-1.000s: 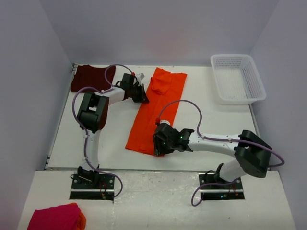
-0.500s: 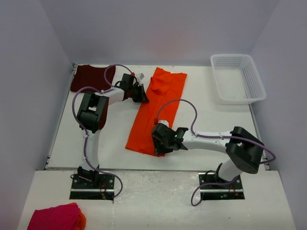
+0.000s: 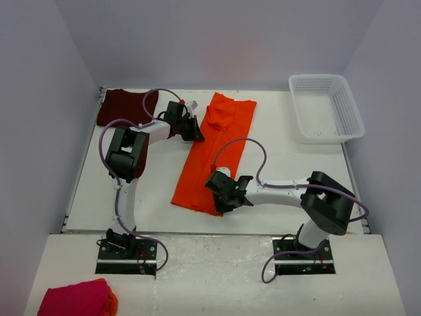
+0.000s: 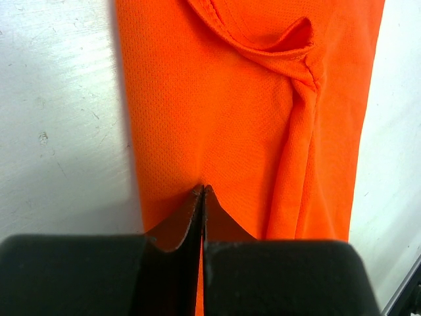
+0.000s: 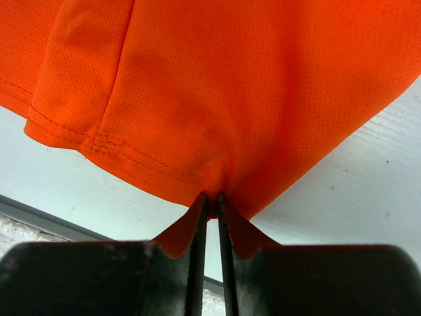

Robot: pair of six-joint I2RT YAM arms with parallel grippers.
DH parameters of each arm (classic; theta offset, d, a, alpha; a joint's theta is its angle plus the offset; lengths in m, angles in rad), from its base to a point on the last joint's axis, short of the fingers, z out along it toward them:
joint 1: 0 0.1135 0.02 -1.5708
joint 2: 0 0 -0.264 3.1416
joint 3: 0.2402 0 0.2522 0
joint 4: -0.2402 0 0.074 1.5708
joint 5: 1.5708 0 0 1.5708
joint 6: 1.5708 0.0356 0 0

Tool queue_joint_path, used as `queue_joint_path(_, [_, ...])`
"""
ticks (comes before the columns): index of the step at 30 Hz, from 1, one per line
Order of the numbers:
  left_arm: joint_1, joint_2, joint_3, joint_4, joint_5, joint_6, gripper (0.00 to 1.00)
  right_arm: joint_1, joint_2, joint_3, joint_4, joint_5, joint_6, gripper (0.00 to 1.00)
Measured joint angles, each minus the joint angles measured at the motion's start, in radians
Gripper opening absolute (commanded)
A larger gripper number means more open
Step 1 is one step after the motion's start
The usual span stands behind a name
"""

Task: Fold and stack the t-shirts
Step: Rotate the tshirt 90 degrees

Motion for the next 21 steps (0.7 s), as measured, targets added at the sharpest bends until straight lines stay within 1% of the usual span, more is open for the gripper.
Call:
queue_joint_path(2, [0.001, 0.0, 0.0, 0.001, 0.002, 0.0, 0.0, 0.005, 0.0, 0.0, -0.001, 0.005, 0.009, 0.06])
queue_joint_path(3, [0.002, 0.0, -0.001, 0.002, 0.003, 0.0, 0.0, 0.008, 0.0, 0.0, -0.002, 0.01, 0.013, 0.01])
queue_joint_path(4, [0.002, 0.0, -0.001, 0.003, 0.003, 0.0, 0.0, 0.013, -0.001, 0.0, -0.003, 0.018, 0.017, 0.0])
queue_joint_path(16, [0.019, 0.001, -0.013, 0.007, 0.034, -0.017, 0.0, 0.1, -0.068, 0.0, -0.153, 0.161, 0.116, 0.0])
queue_joint_path(21, [0.023, 0.003, -0.014, 0.008, 0.048, -0.018, 0.0, 0.112, -0.144, -0.022, -0.189, 0.188, 0.158, 0.01])
